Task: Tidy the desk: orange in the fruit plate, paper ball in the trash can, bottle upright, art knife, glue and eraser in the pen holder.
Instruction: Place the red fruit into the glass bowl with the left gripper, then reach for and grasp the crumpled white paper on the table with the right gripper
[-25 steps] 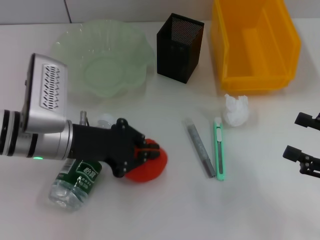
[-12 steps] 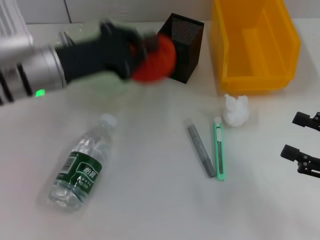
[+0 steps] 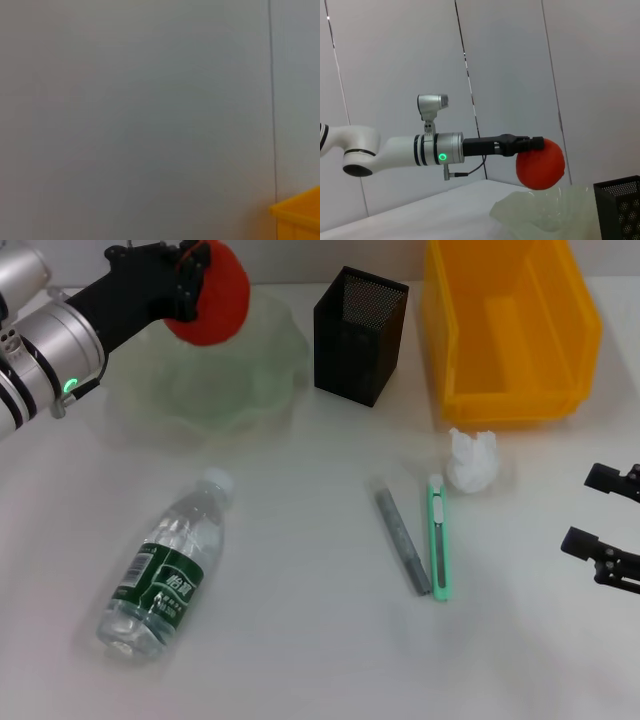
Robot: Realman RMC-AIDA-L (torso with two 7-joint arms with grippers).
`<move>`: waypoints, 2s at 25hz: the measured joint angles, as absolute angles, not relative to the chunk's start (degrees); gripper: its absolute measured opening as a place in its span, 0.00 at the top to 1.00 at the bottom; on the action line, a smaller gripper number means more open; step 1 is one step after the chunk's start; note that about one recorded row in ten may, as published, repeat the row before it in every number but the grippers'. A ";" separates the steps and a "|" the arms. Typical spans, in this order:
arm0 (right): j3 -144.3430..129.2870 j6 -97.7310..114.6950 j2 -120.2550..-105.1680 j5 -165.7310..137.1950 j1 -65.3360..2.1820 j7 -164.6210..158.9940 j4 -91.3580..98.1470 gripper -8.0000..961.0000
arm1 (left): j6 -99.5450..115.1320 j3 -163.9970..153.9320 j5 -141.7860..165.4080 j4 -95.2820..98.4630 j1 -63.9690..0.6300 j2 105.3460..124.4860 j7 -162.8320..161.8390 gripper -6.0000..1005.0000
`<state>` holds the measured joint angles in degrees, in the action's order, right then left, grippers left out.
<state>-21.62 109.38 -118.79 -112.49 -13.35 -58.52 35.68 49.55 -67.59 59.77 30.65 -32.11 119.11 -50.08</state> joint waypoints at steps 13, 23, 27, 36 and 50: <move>-16.45 110.35 -118.87 -112.44 -13.65 -63.23 36.67 0.18 | 49.47 -68.21 57.77 29.11 -31.44 119.12 -49.88 0.64; -15.23 116.77 -119.42 -112.99 -14.92 -89.89 63.92 0.19 | 82.33 -72.66 82.05 35.58 -27.34 117.11 -61.72 0.31; -21.24 114.92 -119.31 -114.12 -15.59 -102.67 75.76 0.19 | 83.80 -72.64 88.04 35.77 -27.06 117.82 -63.35 0.16; -43.67 108.59 -119.08 -132.97 -24.69 -138.18 96.36 0.19 | 84.67 -72.72 89.74 35.75 -25.41 118.24 -63.65 0.16; -60.58 90.02 -119.13 -145.18 -37.30 -147.99 71.57 0.20 | 82.96 -71.92 89.92 35.59 -24.30 118.29 -63.17 0.16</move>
